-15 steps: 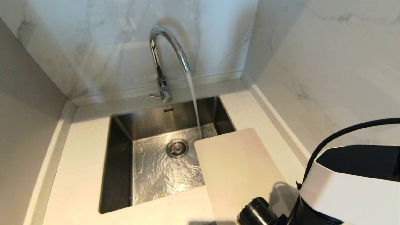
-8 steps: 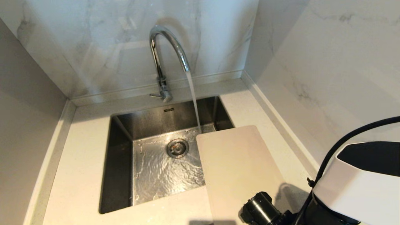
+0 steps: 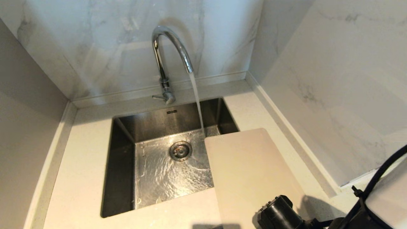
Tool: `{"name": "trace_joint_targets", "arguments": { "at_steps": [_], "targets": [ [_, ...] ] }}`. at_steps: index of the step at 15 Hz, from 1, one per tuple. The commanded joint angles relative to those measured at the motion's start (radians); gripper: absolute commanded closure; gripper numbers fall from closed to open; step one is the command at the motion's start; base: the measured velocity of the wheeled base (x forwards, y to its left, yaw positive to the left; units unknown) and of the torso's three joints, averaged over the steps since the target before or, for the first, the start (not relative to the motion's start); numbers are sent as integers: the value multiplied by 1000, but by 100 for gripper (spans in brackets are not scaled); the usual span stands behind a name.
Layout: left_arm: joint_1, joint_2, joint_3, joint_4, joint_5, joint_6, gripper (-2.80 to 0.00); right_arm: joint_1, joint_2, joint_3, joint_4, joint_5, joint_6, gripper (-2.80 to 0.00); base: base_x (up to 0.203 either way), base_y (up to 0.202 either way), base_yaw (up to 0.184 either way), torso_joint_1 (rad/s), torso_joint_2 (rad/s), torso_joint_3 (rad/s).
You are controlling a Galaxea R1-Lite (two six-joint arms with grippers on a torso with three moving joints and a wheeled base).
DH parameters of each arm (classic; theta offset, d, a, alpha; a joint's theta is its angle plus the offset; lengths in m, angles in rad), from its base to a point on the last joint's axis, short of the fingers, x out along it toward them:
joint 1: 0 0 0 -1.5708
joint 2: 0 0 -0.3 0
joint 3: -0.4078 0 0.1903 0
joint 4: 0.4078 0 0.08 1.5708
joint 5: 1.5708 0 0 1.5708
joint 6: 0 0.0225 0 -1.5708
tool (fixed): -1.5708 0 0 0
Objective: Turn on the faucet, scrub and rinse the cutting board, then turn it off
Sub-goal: Pick up the cutting board
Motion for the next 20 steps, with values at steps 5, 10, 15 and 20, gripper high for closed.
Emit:
{"name": "trace_joint_targets", "arguments": {
  "at_steps": [5,10,15,20],
  "targets": [
    [0,-2,3,0,0,0,0,2,-123,9,36,-29,-14,0,0,0,0,0,0,0],
    [0,-2,3,0,0,0,0,0,-239,0,121,-76,-65,0,0,0,0,0,0,0],
    [0,-2,3,0,0,0,0,1,-291,-11,137,-123,-141,0,0,0,0,0,0,0],
    [0,-2,3,0,0,0,0,0,-368,-10,134,-142,-215,0,0,0,0,0,0,0]
  ]
}}
